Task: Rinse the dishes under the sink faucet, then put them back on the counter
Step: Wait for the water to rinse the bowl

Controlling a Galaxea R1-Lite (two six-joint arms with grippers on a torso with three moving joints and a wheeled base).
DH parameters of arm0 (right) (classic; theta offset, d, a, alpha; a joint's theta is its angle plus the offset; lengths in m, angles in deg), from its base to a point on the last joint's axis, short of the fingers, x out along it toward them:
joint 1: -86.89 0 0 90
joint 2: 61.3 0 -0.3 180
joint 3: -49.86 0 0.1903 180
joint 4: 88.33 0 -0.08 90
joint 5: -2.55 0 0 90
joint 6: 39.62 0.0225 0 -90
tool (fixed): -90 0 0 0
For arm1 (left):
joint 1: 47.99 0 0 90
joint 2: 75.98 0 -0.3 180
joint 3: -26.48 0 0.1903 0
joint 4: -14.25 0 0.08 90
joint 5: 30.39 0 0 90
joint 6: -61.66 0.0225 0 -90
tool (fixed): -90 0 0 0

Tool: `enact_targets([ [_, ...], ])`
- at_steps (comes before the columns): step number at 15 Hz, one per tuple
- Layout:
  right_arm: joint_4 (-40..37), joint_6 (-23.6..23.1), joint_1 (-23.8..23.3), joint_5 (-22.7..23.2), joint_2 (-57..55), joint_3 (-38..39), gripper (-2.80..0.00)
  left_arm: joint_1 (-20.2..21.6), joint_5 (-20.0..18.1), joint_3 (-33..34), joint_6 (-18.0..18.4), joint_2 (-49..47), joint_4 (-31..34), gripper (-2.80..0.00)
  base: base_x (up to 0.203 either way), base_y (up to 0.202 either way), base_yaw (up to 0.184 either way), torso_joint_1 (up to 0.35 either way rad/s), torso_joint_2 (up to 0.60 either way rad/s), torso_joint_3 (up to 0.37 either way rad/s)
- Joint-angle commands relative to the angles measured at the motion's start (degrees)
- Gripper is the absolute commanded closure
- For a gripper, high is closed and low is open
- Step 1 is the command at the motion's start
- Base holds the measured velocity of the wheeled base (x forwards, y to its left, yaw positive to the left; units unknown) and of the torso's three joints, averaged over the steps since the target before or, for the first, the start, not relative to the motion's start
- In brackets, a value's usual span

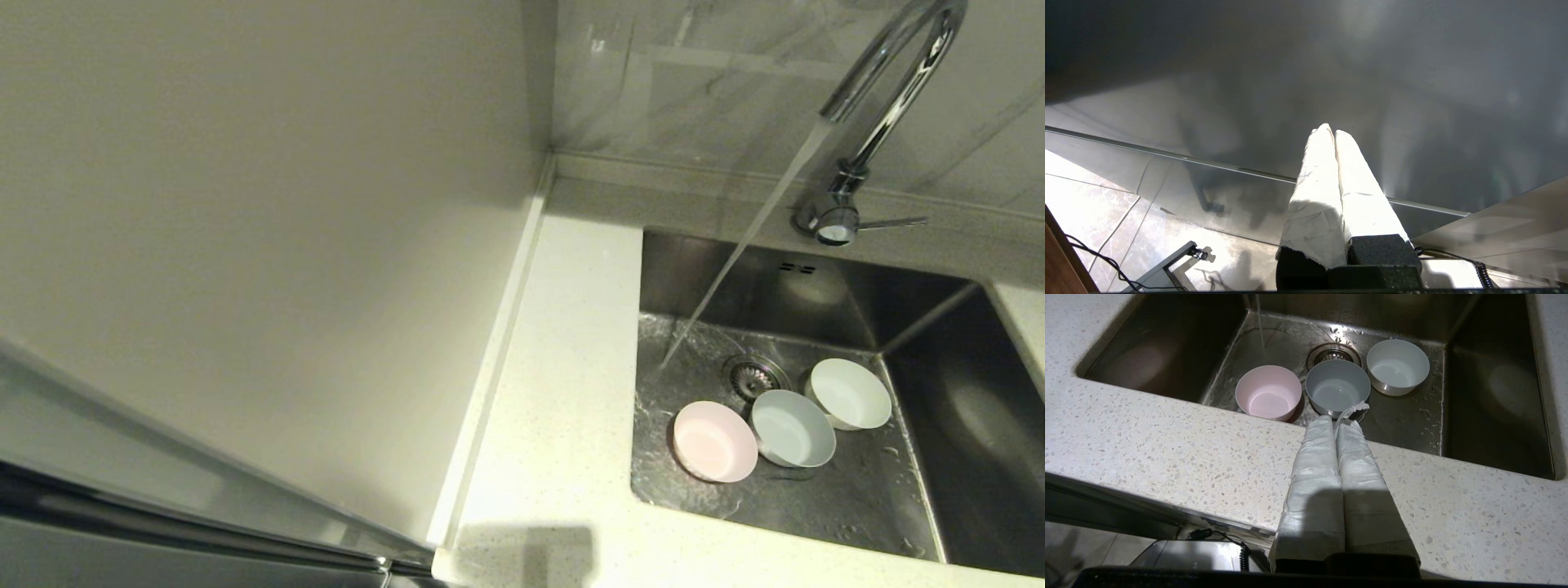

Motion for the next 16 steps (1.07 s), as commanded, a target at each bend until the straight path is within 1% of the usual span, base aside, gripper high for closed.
enact_targets([
  [1, 0.1, 0.0, 0.0, 0.0, -0.1, 0.0, 0.0, 0.0, 0.1, 0.0, 0.0, 0.2, 0.0, 0.0, 0.0, 0.0, 0.0, 0.0, 0.0, 0.0],
  [16, 0.1, 0.0, 0.0, 0.0, -0.1, 0.0, 0.0, 0.0, 0.0, 0.0, 0.0, 0.2, 0.0, 0.0, 0.0, 0.0, 0.0, 0.0, 0.0, 0.0],
])
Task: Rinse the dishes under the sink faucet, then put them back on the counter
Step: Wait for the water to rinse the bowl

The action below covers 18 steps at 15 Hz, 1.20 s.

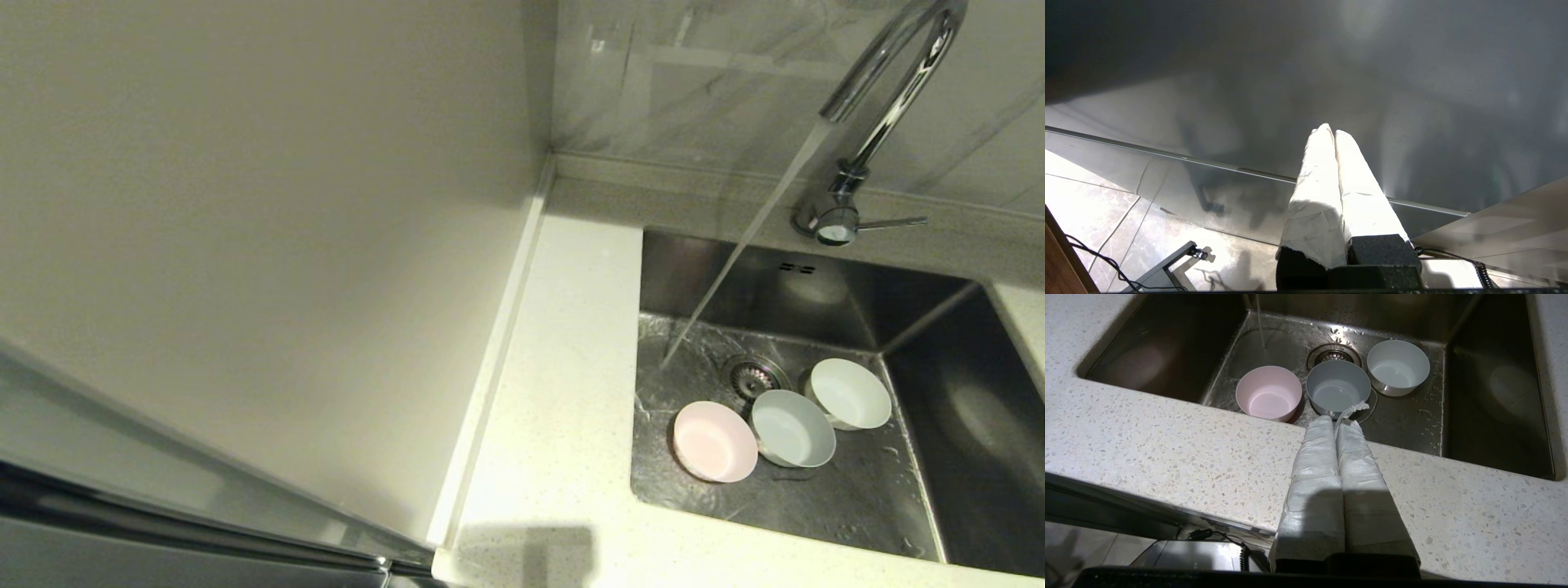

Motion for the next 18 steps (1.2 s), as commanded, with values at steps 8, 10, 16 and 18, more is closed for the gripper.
enact_targets([
  [8, 0.0, 0.0, 0.0, 0.0, -0.1, 0.0, 0.0, 0.0, 0.0, 0.0, 0.0, 0.2, 0.0, 0.0, 0.0, 0.0, 0.0, 0.0, 0.0, 0.0],
  [10, 0.0, 0.0, 0.0, 0.0, -0.1, 0.0, 0.0, 0.0, 0.0, 0.0, 0.0, 0.2, 0.0, 0.0, 0.0, 0.0, 0.0, 0.0, 0.0, 0.0],
  [16, 0.0, 0.0, 0.0, 0.0, -0.1, 0.0, 0.0, 0.0, 0.0, 0.0, 0.0, 0.2, 0.0, 0.0, 0.0, 0.0, 0.0, 0.0, 0.0, 0.0],
  [18, 0.0, 0.0, 0.0, 0.0, -0.1, 0.0, 0.0, 0.0, 0.0, 0.0, 0.0, 0.2, 0.0, 0.0, 0.0, 0.0, 0.0, 0.0, 0.0, 0.0],
])
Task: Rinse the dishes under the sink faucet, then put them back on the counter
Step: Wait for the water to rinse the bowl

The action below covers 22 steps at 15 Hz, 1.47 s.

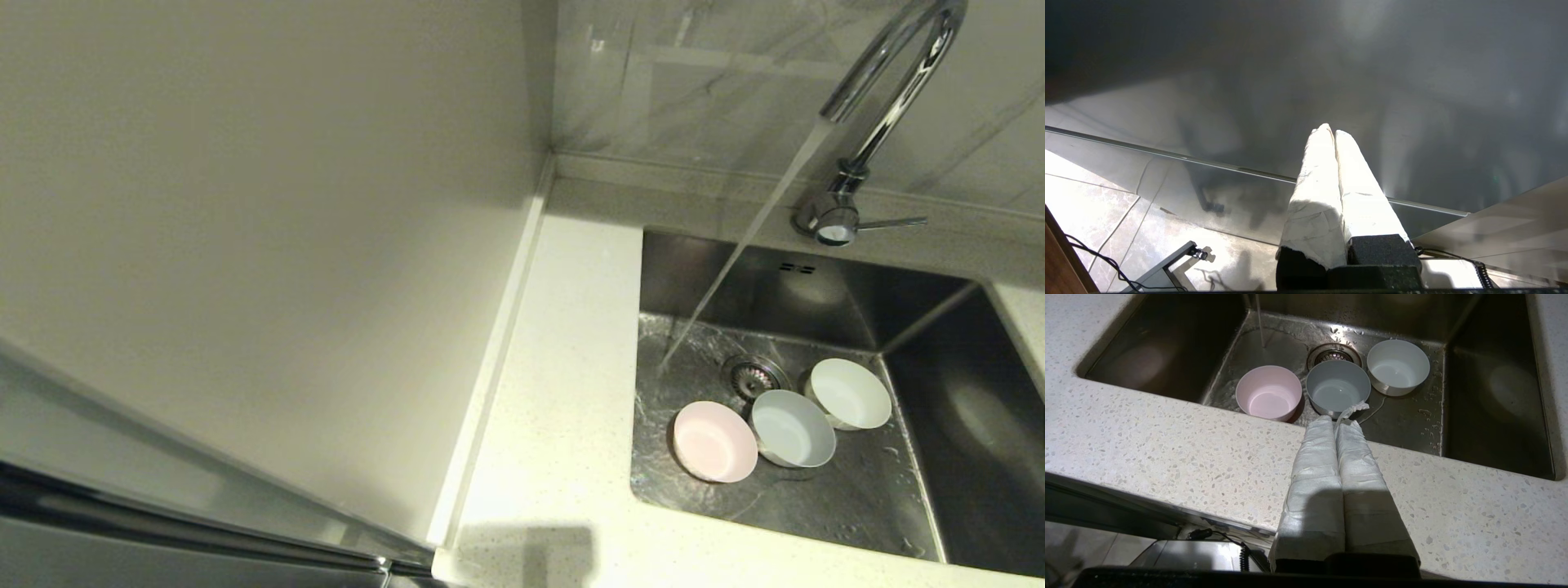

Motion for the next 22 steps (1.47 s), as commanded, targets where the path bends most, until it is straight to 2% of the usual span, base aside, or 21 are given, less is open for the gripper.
enact_targets([
  [1, 0.0, 0.0, 0.0, 0.0, -0.1, 0.0, 0.0, 0.0, 0.0, 0.0, 0.0, 0.2, 0.0, 0.0, 0.0, 0.0, 0.0, 0.0, 0.0, 0.0],
  [22, 0.1, 0.0, 0.0, 0.0, -0.1, 0.0, 0.0, 0.0, 0.1, 0.0, 0.0, 0.2, 0.0, 0.0, 0.0, 0.0, 0.0, 0.0, 0.0, 0.0],
])
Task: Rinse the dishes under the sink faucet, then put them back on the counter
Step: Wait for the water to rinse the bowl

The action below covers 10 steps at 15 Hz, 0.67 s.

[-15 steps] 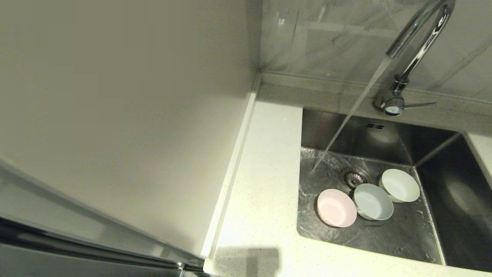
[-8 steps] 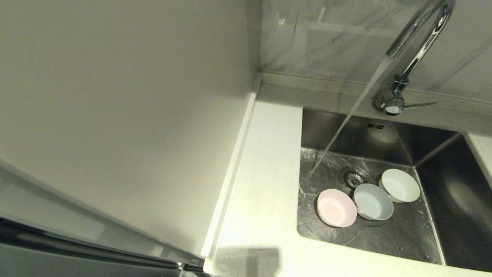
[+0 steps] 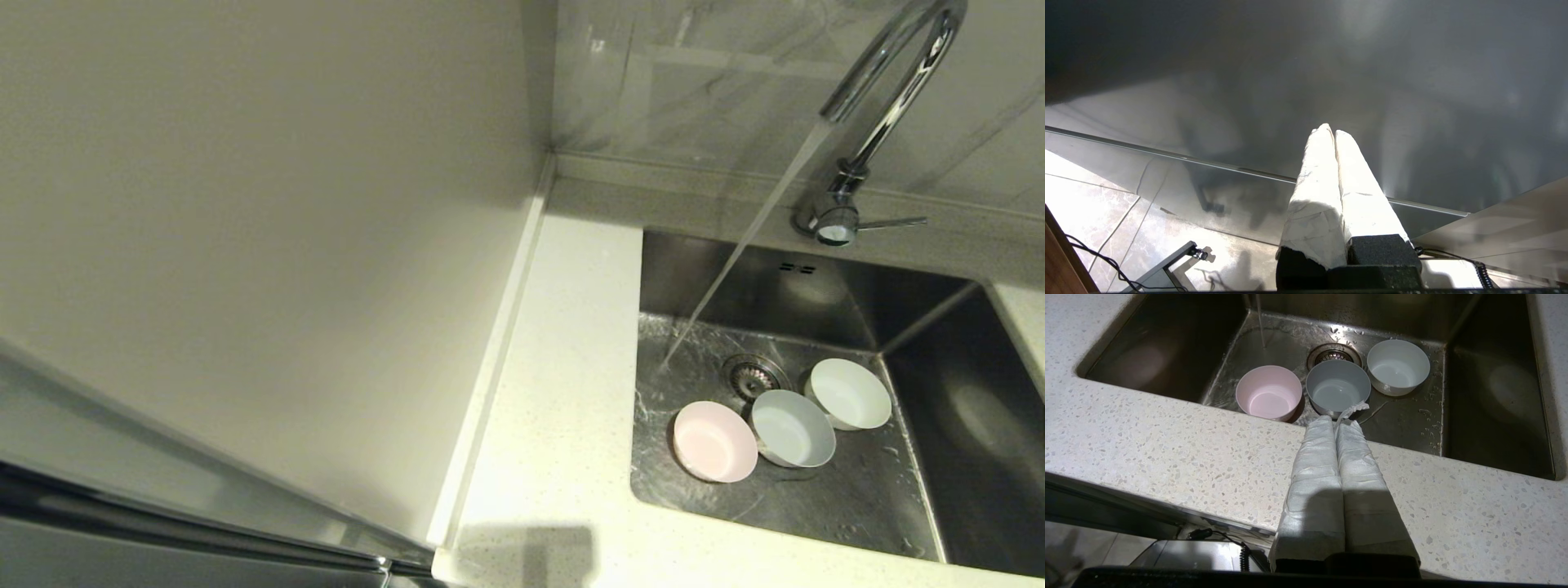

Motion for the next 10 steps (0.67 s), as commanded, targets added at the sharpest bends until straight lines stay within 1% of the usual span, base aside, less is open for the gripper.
enact_targets([
  [1, 0.0, 0.0, 0.0, 0.0, -0.1, 0.0, 0.0, 0.0, 0.0, 0.0, 0.0, 0.2, 0.0, 0.0, 0.0, 0.0, 0.0, 0.0, 0.0, 0.0],
  [10, 0.0, 0.0, 0.0, 0.0, -0.1, 0.0, 0.0, -0.1, 0.1, 0.0, 0.0, 0.2, 0.0, 0.0, 0.0, 0.0, 0.0, 0.0, 0.0, 0.0],
])
